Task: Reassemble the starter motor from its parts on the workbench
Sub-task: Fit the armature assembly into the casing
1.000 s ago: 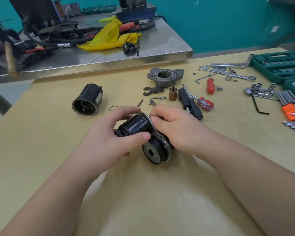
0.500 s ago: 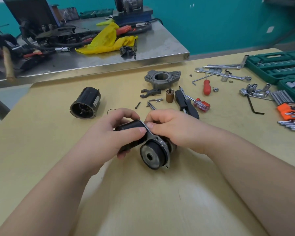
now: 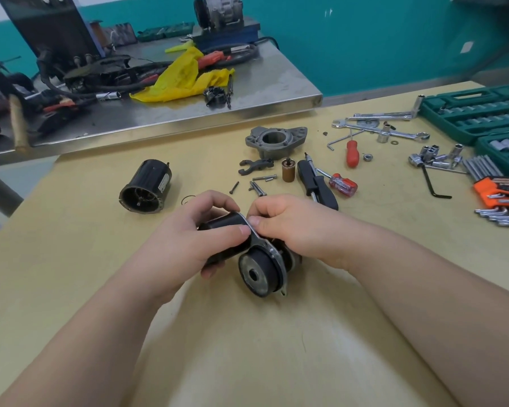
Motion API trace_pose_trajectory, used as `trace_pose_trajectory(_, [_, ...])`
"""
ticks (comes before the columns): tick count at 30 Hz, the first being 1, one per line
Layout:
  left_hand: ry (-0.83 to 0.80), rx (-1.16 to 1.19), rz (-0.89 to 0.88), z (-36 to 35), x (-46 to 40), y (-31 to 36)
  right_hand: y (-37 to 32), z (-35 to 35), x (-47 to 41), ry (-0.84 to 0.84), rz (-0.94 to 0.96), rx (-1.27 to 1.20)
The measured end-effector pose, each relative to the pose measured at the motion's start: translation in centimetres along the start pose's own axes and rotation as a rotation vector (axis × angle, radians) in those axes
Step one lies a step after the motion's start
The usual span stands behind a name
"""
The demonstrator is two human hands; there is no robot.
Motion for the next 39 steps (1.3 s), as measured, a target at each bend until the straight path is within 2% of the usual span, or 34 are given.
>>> trace_pose_trajectory(7, [-0.035,0.012,0.003,0.1,0.0,-0.2,-0.2,0.2,-0.2,-0.018,0.057,-0.030])
trace_pose_trajectory(22, [-0.071,0.102,-0.015,0.7,0.0,-1.4,-0.4,1.2,-0.6,0.148,0.197,0.265])
trace_pose_trajectory(26, [-0.091,0.109,-0.023,1.0,0.2,-1.7,0.3,3.3,-1.1,0.329,0.103,0.523])
trace_pose_trajectory(31, [-0.111,0.093,-0.021,1.5,0.2,-2.0,1.8,4.6,-2.1,0.400,-0.117,0.700])
trace_pose_trajectory(36, [-0.110,0.073,-0.002,1.7,0.2,-2.6,1.9,4.3,-3.0,0.418,-0.157,0.889])
trace_pose_trajectory(38, [-0.099,0.033,-0.007,1.9,0.2,-2.6,1.6,4.5,-2.6,0.463,-0.092,0.845])
trace_pose_trajectory(39, [-0.090,0.006,-0.018,2.0,0.3,-2.6,1.2,4.4,-2.0,0.476,-0.030,0.738])
Point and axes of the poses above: each hand's wrist, its own x-axis away from the middle knuckle, its own z-axis out of the back of the hand, y = z × x, the point moved 5 cm from there along -x, towards the middle knuckle
